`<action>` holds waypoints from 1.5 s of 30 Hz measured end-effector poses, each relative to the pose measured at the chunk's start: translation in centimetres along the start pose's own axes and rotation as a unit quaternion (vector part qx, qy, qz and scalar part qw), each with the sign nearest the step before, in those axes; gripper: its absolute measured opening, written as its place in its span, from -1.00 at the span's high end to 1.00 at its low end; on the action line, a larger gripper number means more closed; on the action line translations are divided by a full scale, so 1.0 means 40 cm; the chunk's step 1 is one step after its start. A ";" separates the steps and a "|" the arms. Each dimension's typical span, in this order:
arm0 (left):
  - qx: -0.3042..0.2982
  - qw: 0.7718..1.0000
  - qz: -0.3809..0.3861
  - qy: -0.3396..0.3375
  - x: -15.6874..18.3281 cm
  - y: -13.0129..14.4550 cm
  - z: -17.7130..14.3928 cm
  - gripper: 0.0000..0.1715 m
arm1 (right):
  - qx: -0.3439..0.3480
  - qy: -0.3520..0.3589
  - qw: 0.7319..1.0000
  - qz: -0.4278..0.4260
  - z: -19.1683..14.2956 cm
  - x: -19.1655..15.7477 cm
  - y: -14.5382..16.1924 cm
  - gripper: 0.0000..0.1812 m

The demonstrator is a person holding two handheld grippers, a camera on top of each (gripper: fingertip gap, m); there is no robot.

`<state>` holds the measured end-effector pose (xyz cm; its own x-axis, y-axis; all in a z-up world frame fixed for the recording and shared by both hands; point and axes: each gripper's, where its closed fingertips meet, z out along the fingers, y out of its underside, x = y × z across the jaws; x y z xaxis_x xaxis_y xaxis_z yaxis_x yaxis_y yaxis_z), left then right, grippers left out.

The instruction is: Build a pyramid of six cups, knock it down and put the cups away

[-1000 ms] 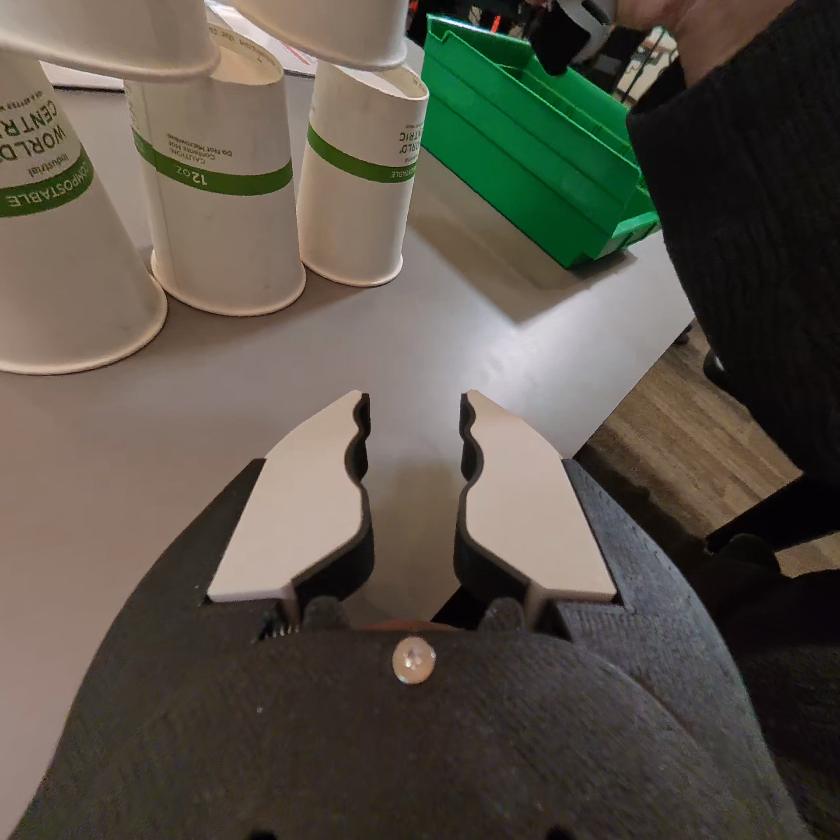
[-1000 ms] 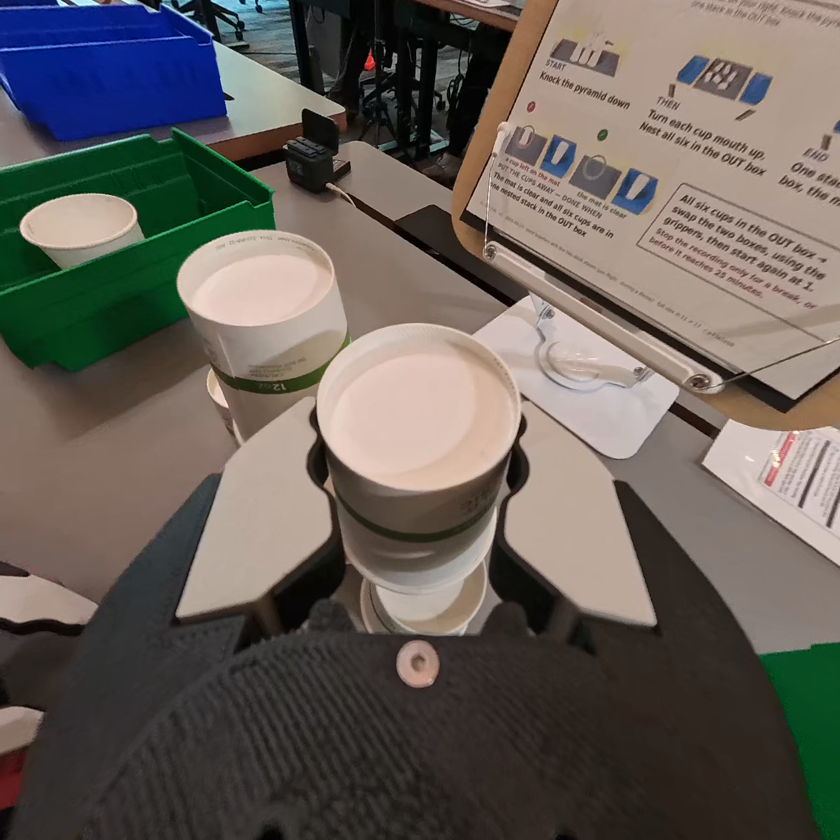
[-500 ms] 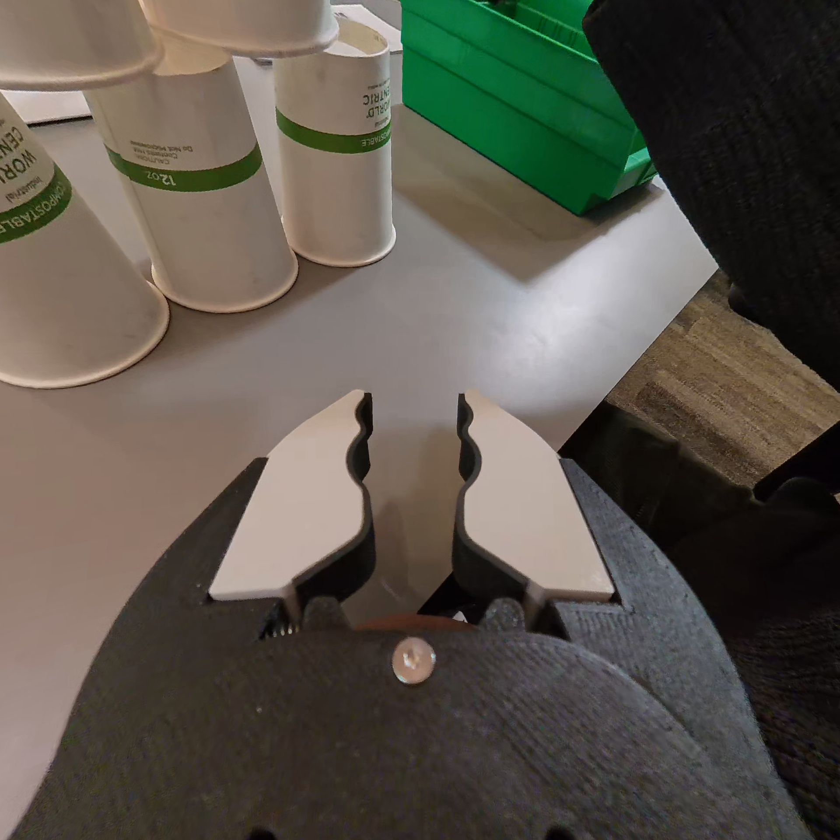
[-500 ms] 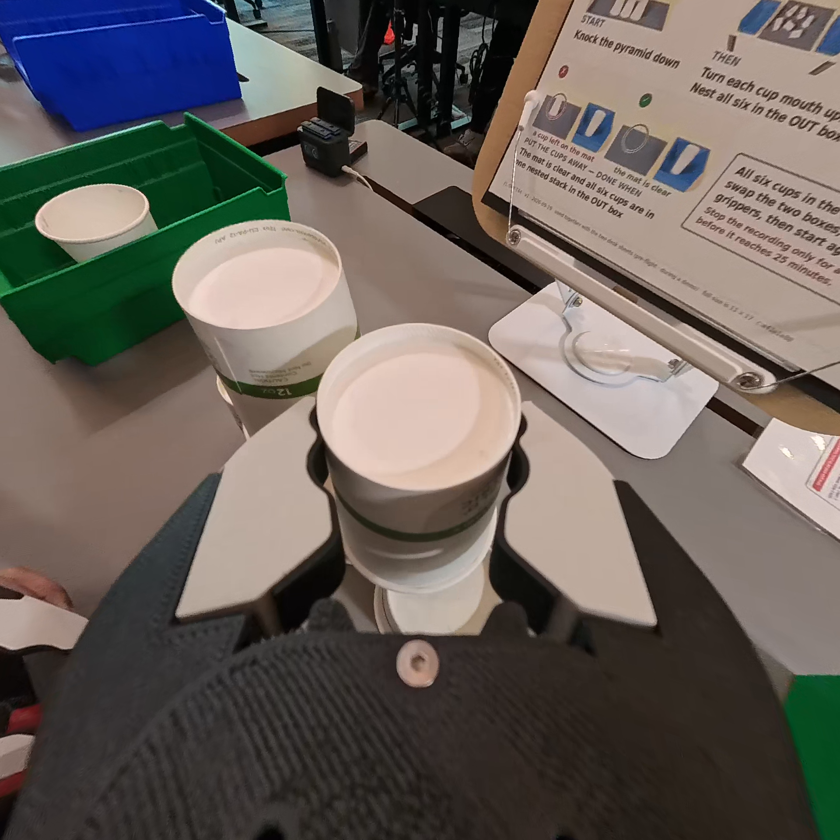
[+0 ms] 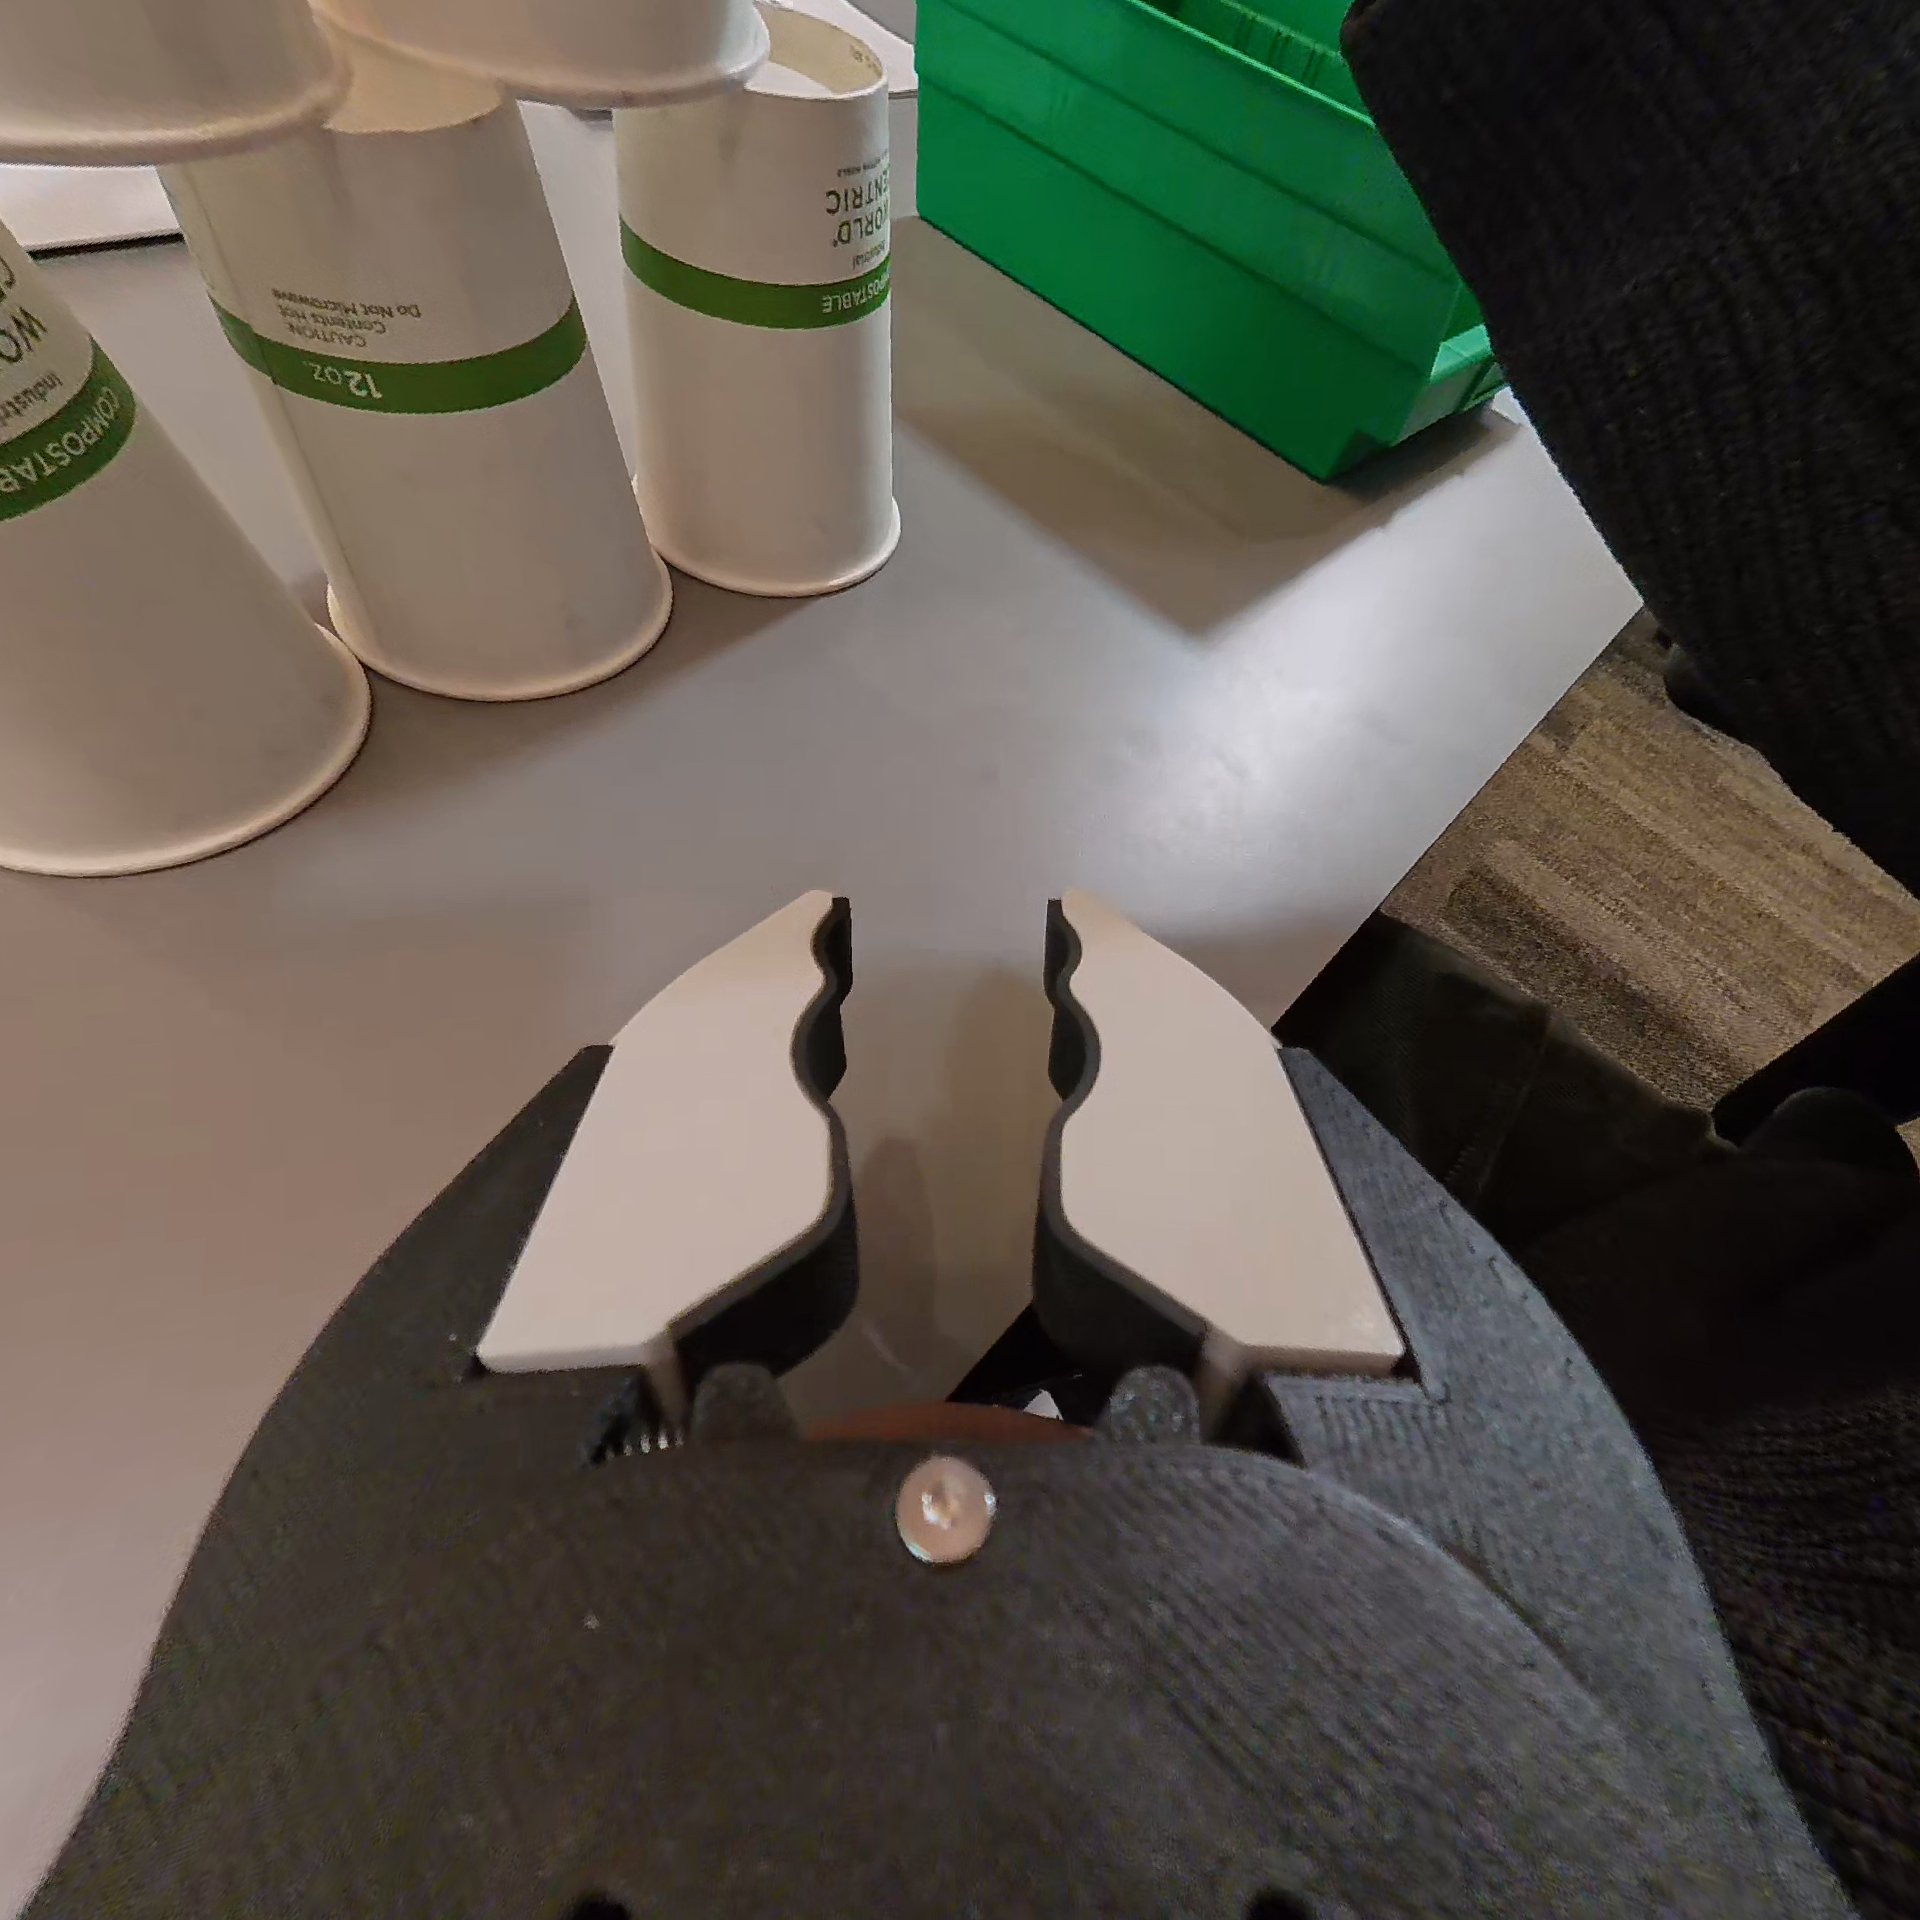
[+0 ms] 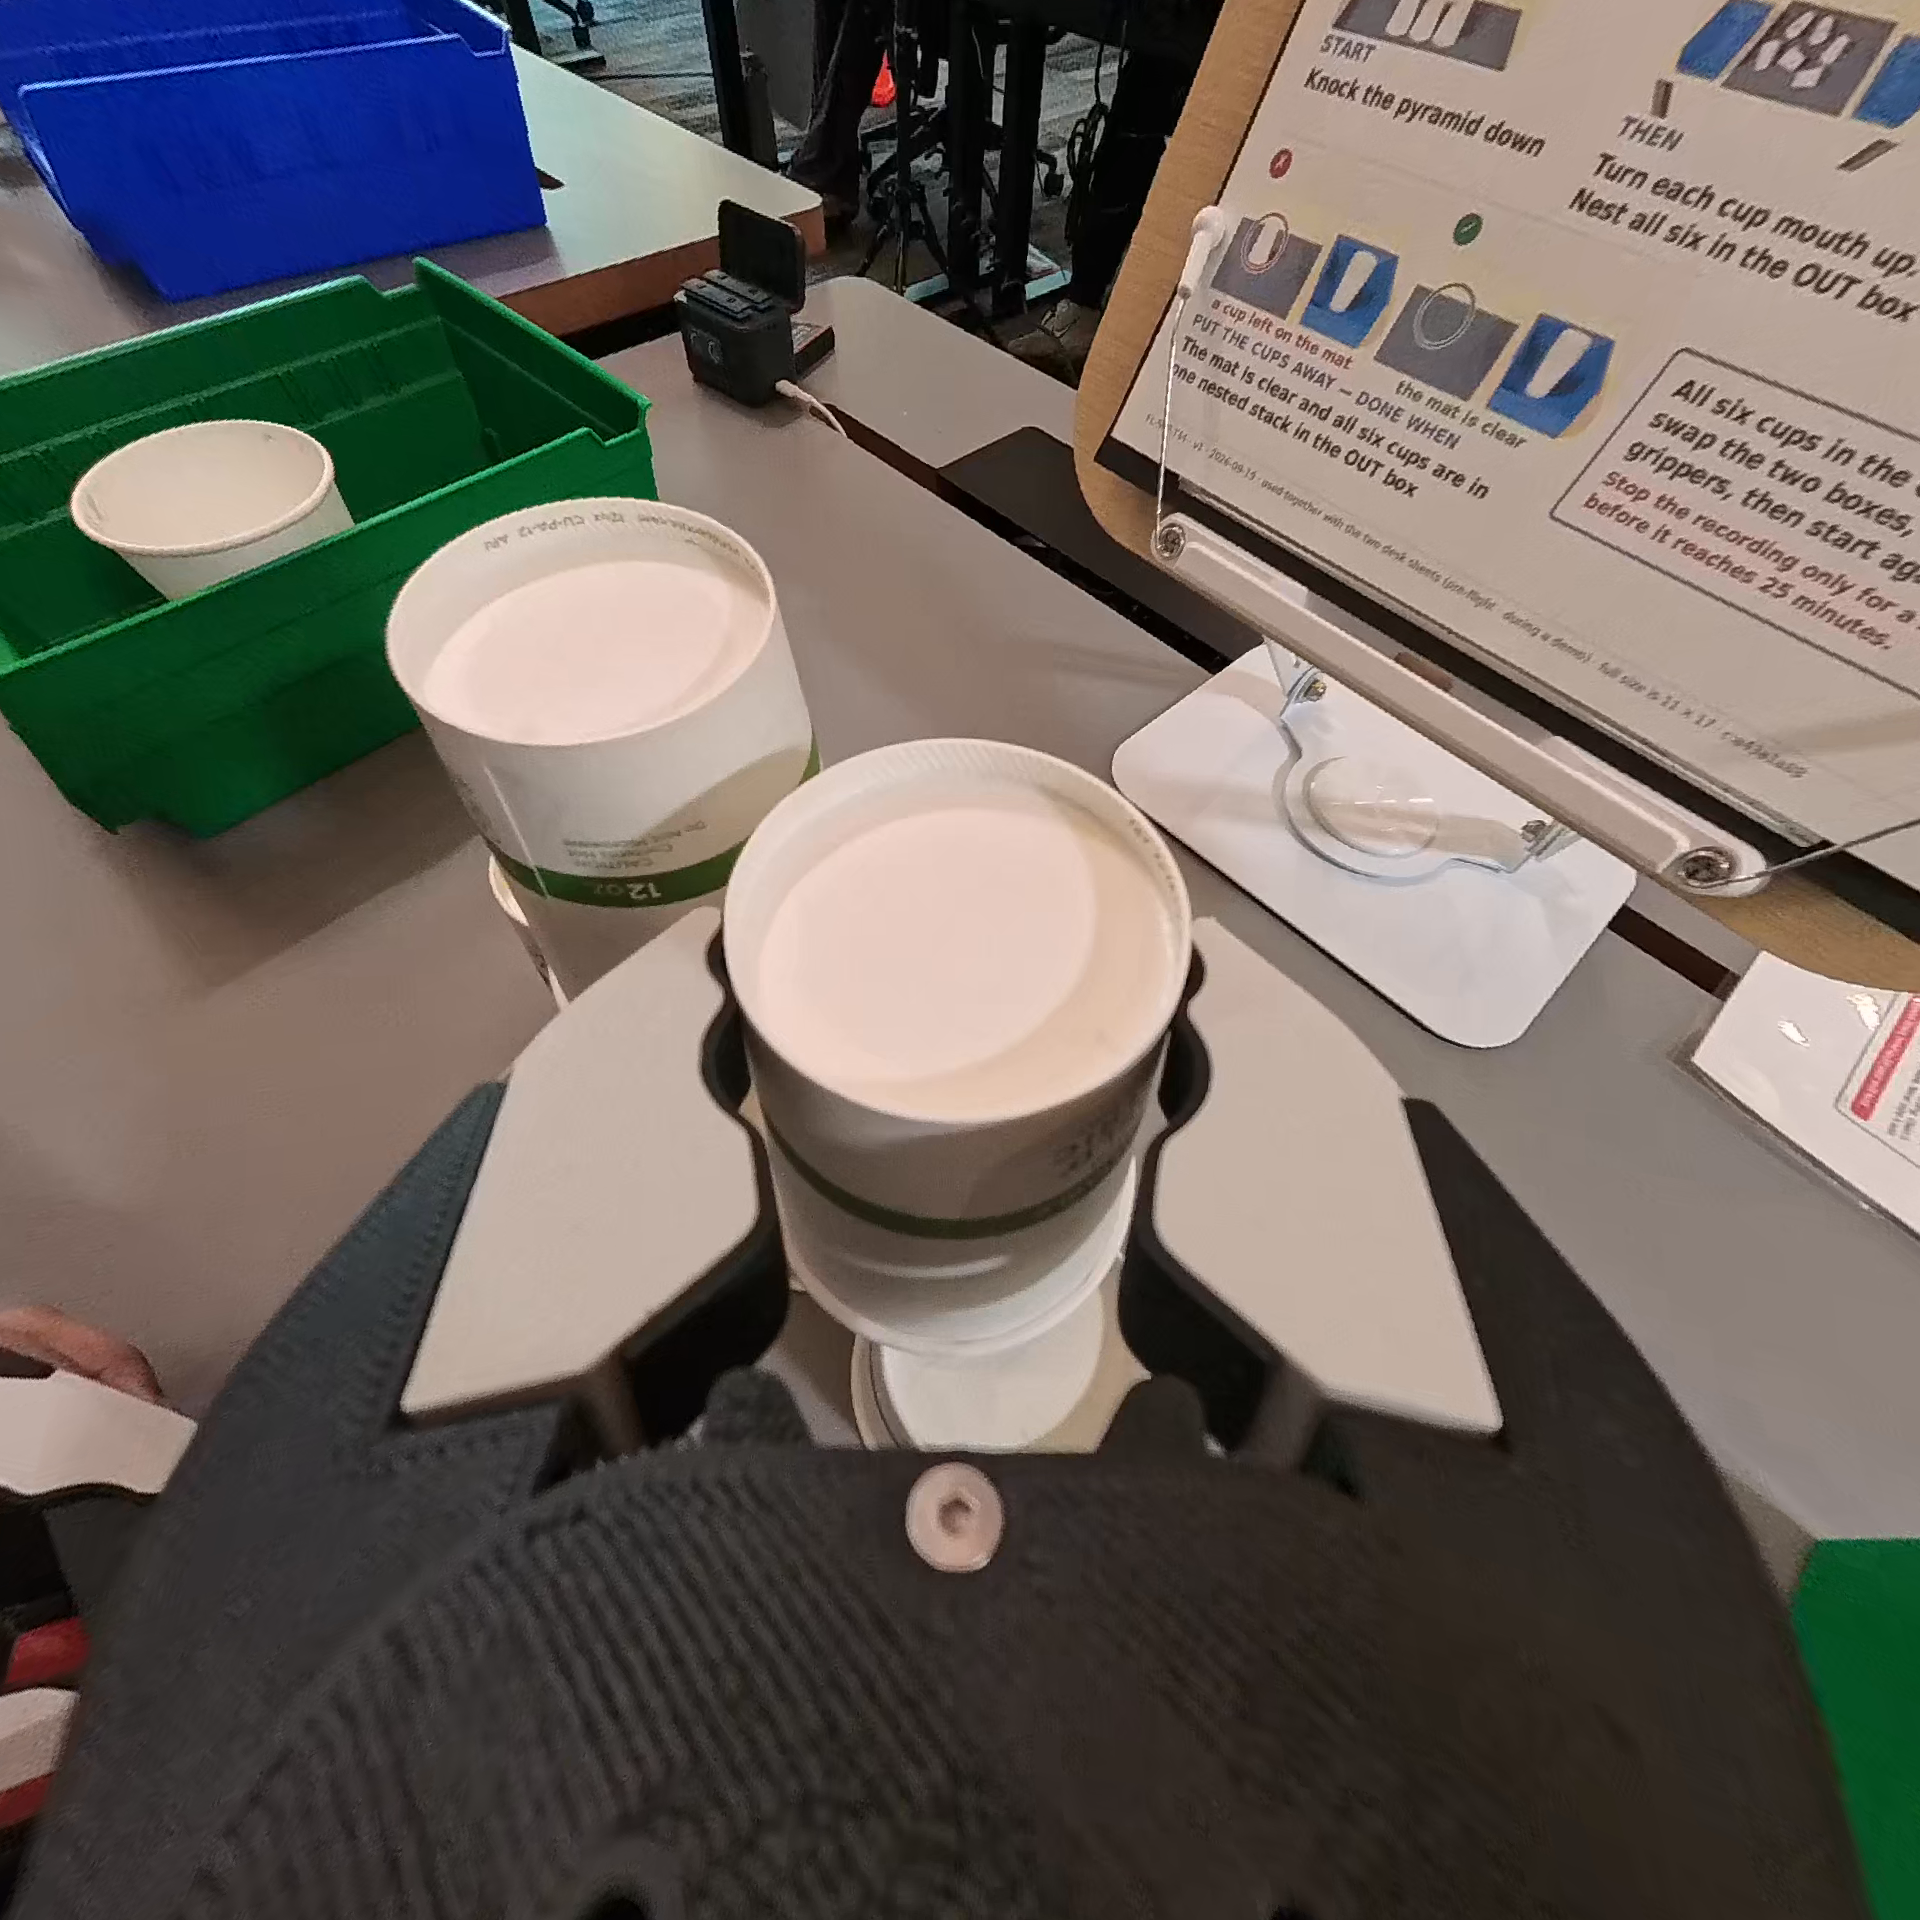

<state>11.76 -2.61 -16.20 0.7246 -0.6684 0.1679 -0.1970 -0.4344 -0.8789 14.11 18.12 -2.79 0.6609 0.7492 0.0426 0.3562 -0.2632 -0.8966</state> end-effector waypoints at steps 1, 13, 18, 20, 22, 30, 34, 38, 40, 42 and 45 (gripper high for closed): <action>0.000 1.000 -0.002 0.001 0.000 0.000 0.000 0.57 | 0.000 0.000 1.000 0.000 0.000 0.000 0.000 0.12; -0.005 1.000 -0.004 0.001 0.000 0.004 0.000 0.57 | -0.001 0.003 1.000 -0.010 0.001 0.000 0.004 0.11; -0.008 1.000 -0.005 0.002 0.000 0.007 0.001 0.57 | -0.003 0.003 1.000 -0.012 0.000 0.001 0.005 0.11; -0.009 1.000 -0.006 0.002 -0.001 0.008 0.001 0.57 | -0.004 0.003 1.000 -0.012 0.000 0.001 0.006 0.10; -0.010 1.000 -0.007 0.002 -0.001 0.009 0.001 0.57 | -0.004 0.003 1.000 -0.012 0.000 0.001 0.006 0.10; -0.012 1.000 -0.011 0.003 -0.002 0.011 0.001 0.57 | -0.008 0.004 1.000 -0.012 -0.003 0.003 0.009 0.11; -0.013 1.000 -0.011 0.003 -0.002 0.012 0.001 0.57 | -0.009 0.006 1.000 -0.014 -0.005 0.004 0.009 0.11; -0.013 1.000 -0.011 0.003 -0.002 0.012 0.001 0.57 | -0.008 0.006 1.000 -0.013 -0.005 0.005 0.009 0.11; -0.014 1.000 -0.011 0.003 -0.002 0.013 0.001 0.57 | -0.008 0.006 1.000 -0.014 -0.005 0.004 0.009 0.11; -0.015 1.000 -0.011 0.003 -0.002 0.013 0.002 0.57 | -0.007 0.005 1.000 -0.014 -0.006 0.003 0.008 0.11; -0.017 1.000 -0.011 0.004 -0.002 0.015 0.002 0.57 | -0.005 0.004 1.000 -0.014 -0.006 0.002 0.007 0.09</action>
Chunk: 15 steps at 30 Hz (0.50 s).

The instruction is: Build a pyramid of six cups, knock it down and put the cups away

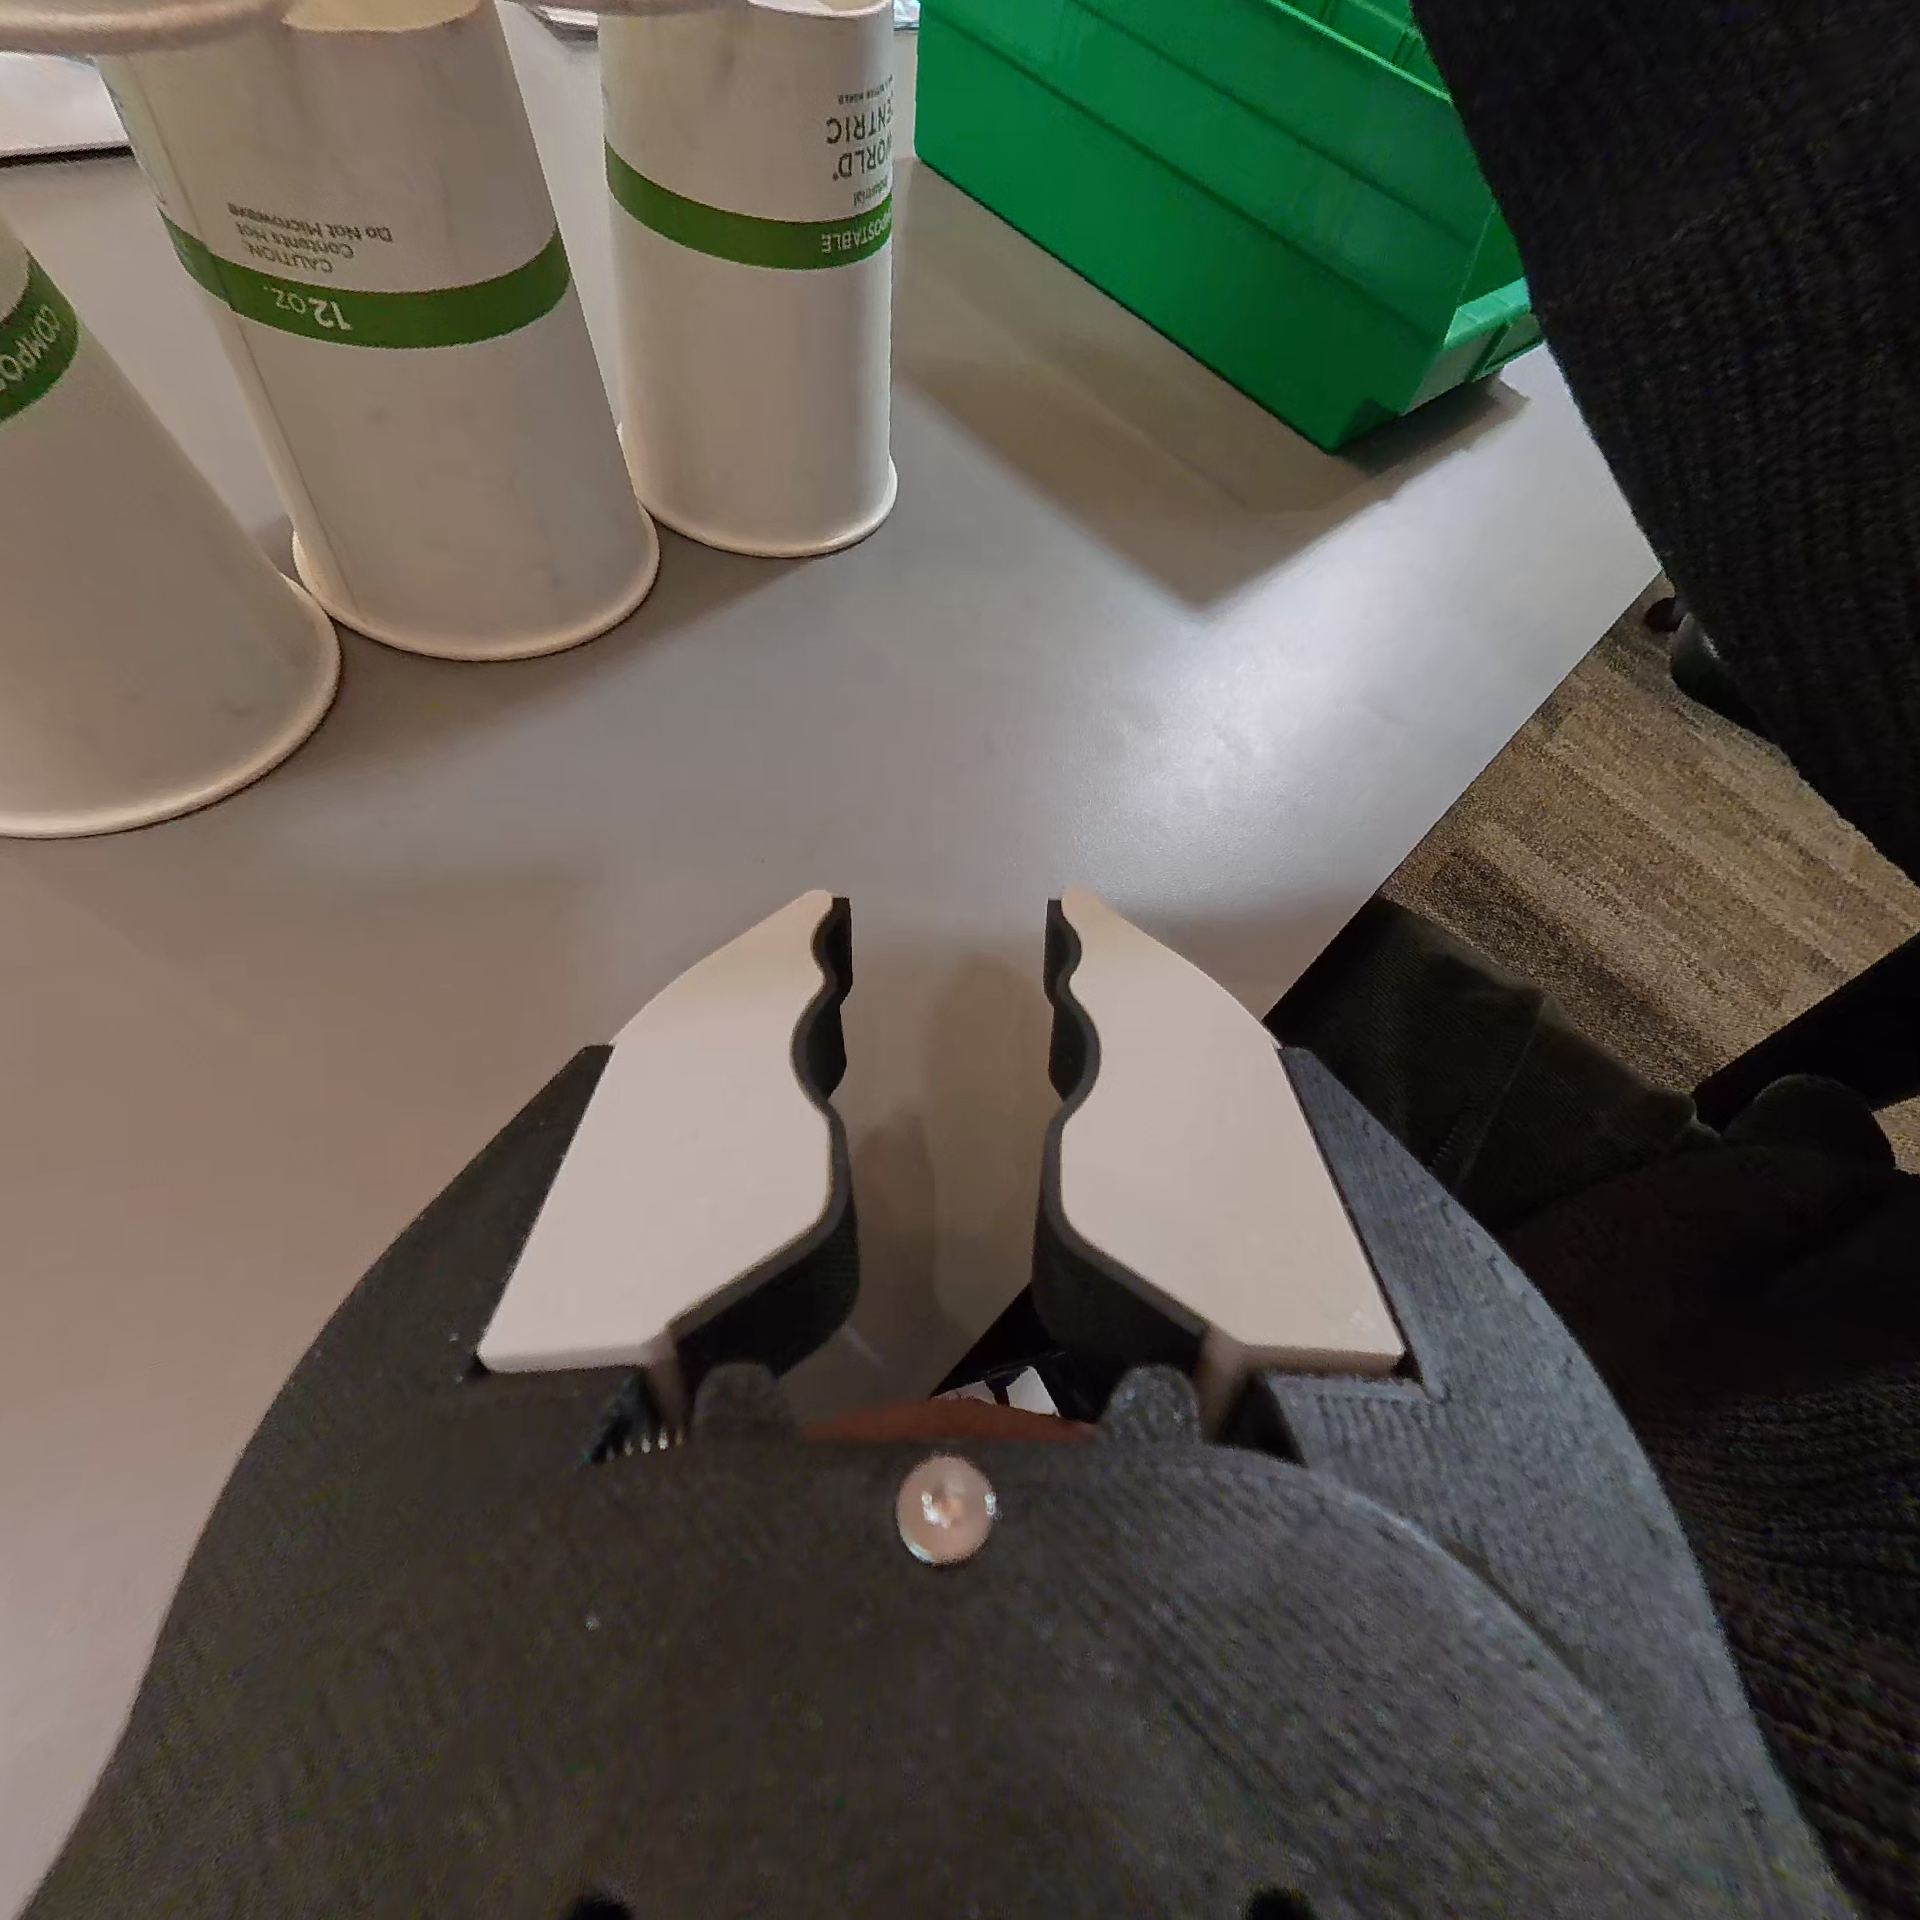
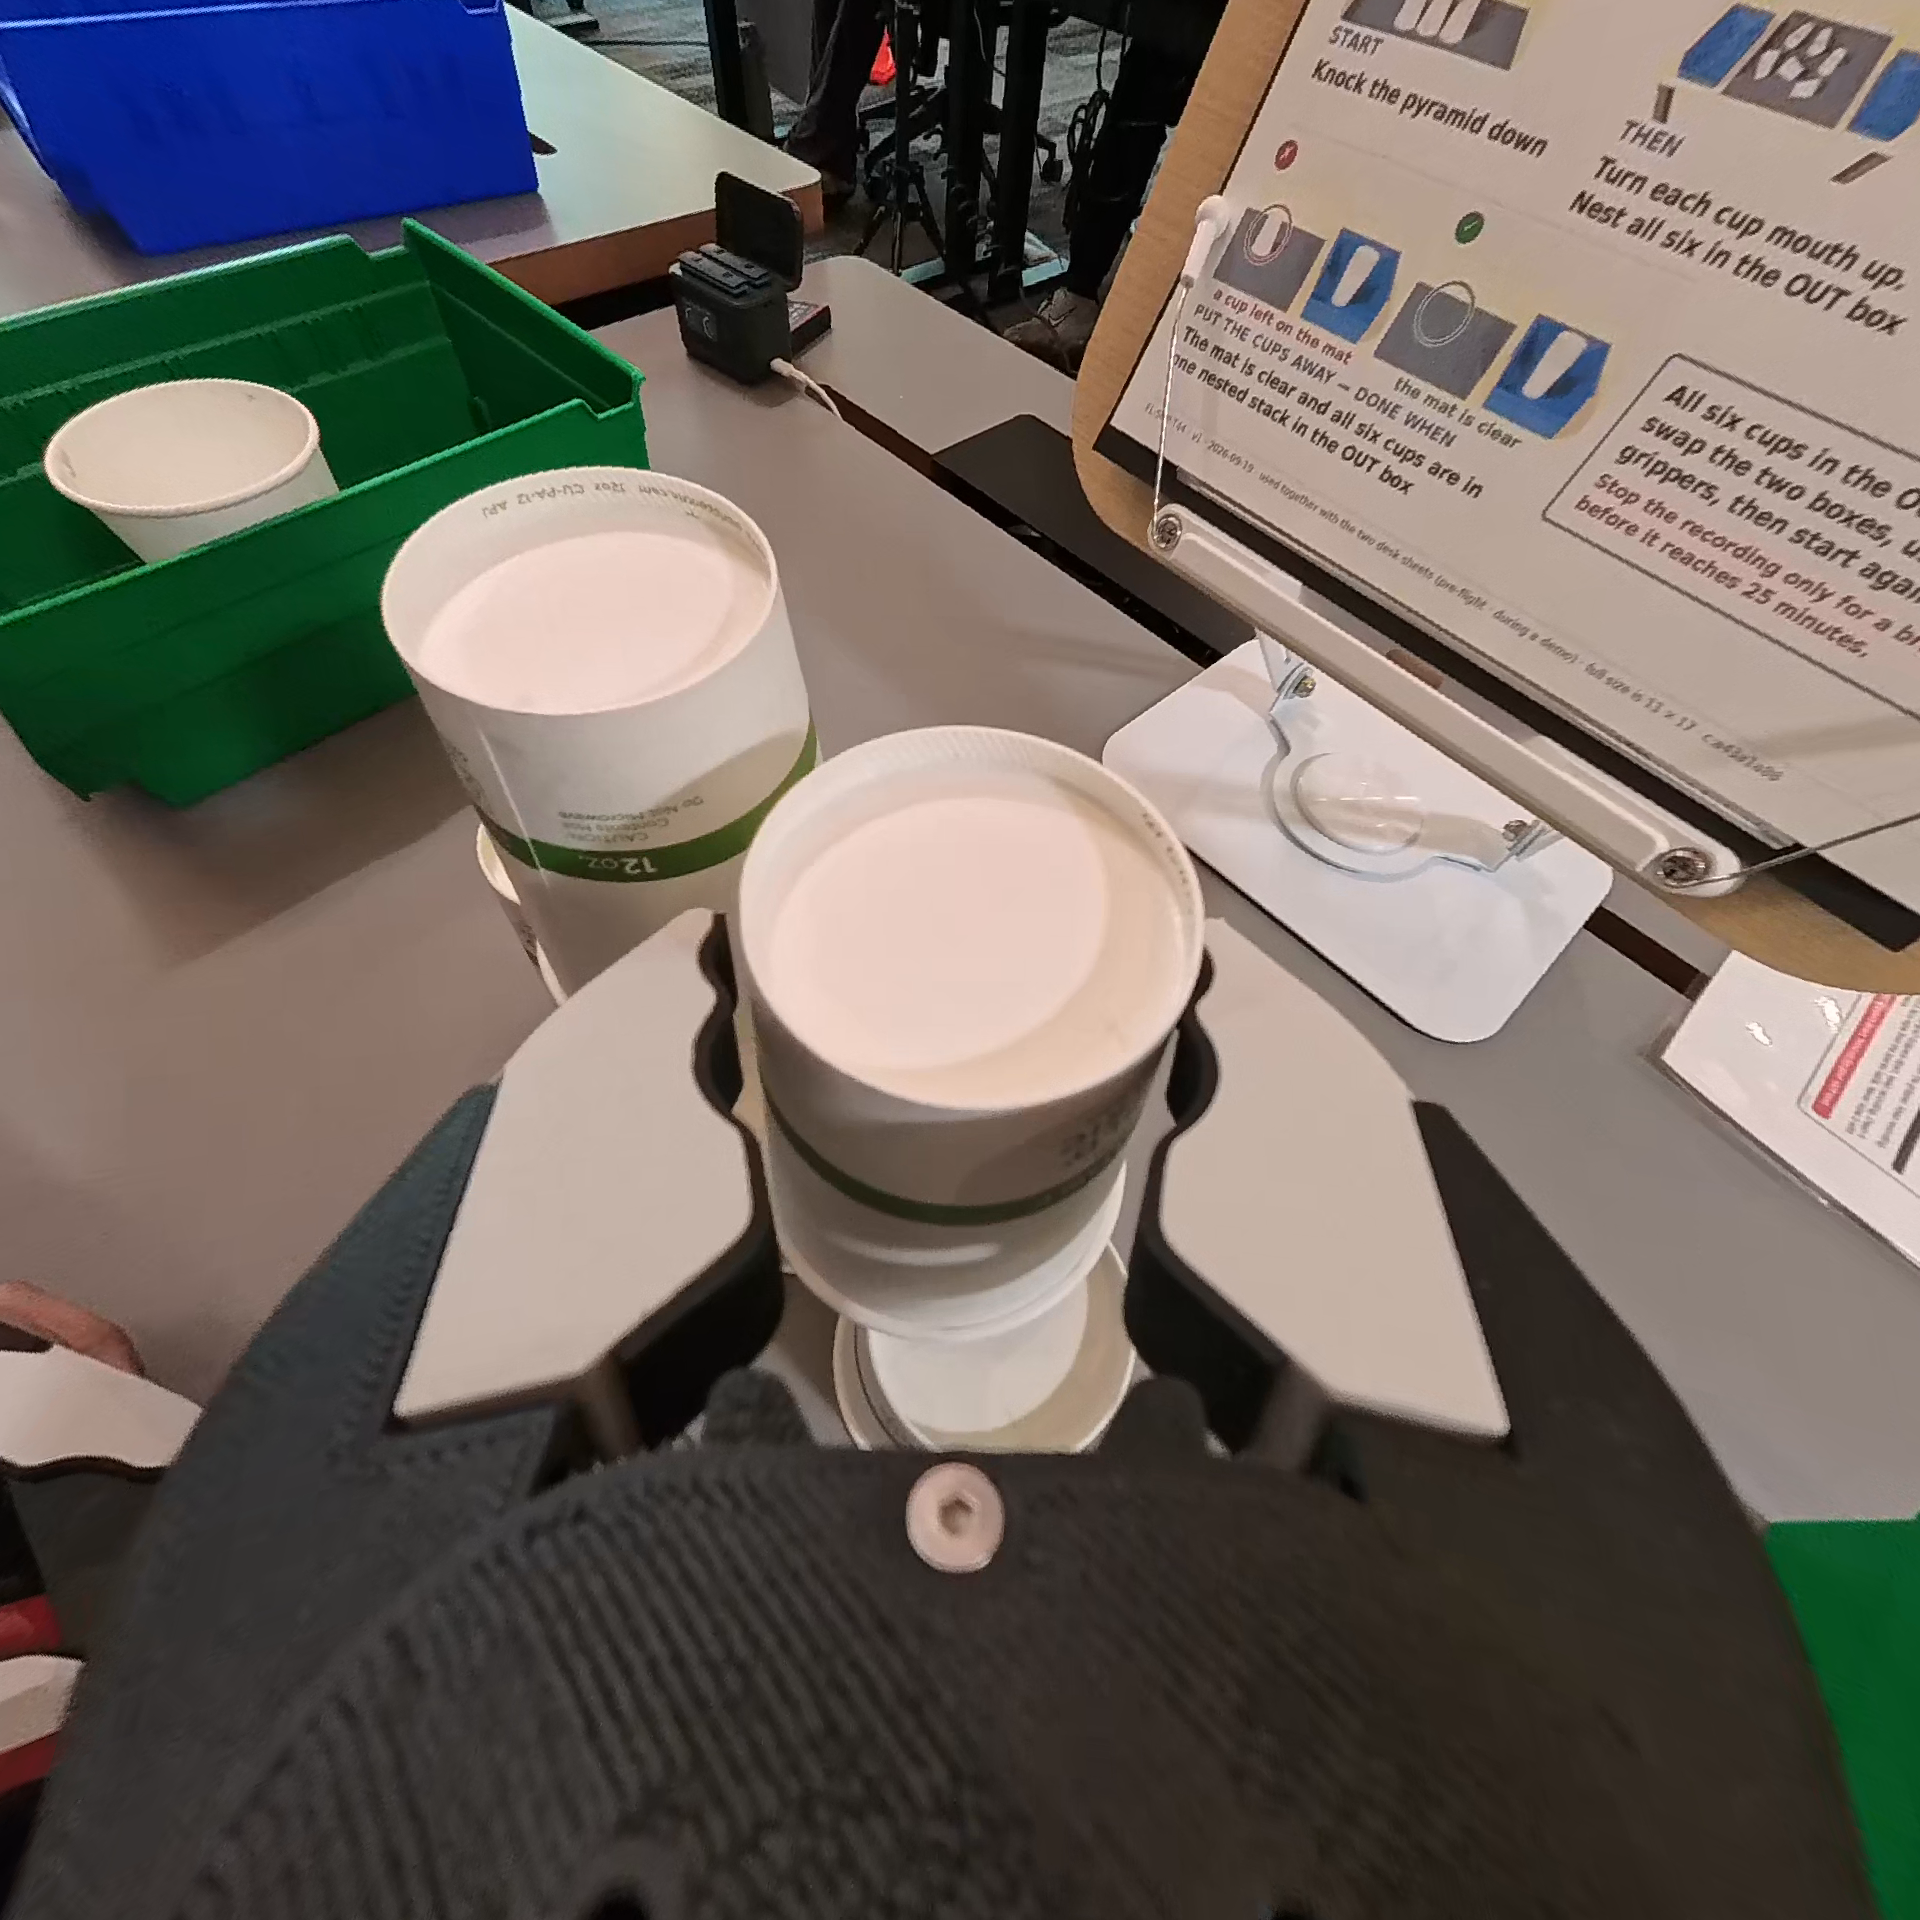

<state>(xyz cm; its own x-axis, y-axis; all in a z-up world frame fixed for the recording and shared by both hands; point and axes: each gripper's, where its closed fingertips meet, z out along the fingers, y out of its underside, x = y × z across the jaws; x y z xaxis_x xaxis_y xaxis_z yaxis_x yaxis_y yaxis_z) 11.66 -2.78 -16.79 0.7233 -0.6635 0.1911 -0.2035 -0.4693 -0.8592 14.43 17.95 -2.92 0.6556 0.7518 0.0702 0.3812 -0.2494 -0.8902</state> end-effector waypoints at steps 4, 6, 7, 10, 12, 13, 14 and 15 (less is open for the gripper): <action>-0.020 1.000 0.001 0.001 0.001 0.017 0.007 0.57 | 0.001 0.001 1.000 -0.001 -0.003 0.001 -0.002 0.06; -0.020 1.000 0.002 0.002 0.003 0.016 0.007 0.57 | 0.002 0.001 1.000 -0.003 -0.006 0.001 -0.005 0.04; -0.019 1.000 0.002 0.004 0.004 0.015 0.007 0.57 | 0.002 0.000 1.000 -0.004 -0.010 0.000 -0.007 0.03; -0.019 1.000 -0.004 0.008 0.005 0.016 0.008 0.56 | 0.009 0.000 1.000 -0.009 -0.027 -0.002 -0.022 0.01; -0.017 1.000 -0.011 0.013 0.007 0.014 0.008 0.56 | 0.018 0.002 1.000 -0.013 -0.045 -0.003 -0.039 -0.01; -0.016 1.000 -0.015 0.015 0.008 0.013 0.007 0.55 | 0.025 0.003 1.000 -0.015 -0.056 -0.003 -0.049 -0.01; -0.014 1.000 -0.020 0.017 0.008 0.012 0.007 0.55 | 0.033 0.005 0.999 -0.017 -0.069 -0.003 -0.061 -0.02; -0.012 0.999 -0.024 0.019 0.008 0.010 0.006 0.54 | 0.043 0.009 0.999 -0.019 -0.082 0.000 -0.072 -0.02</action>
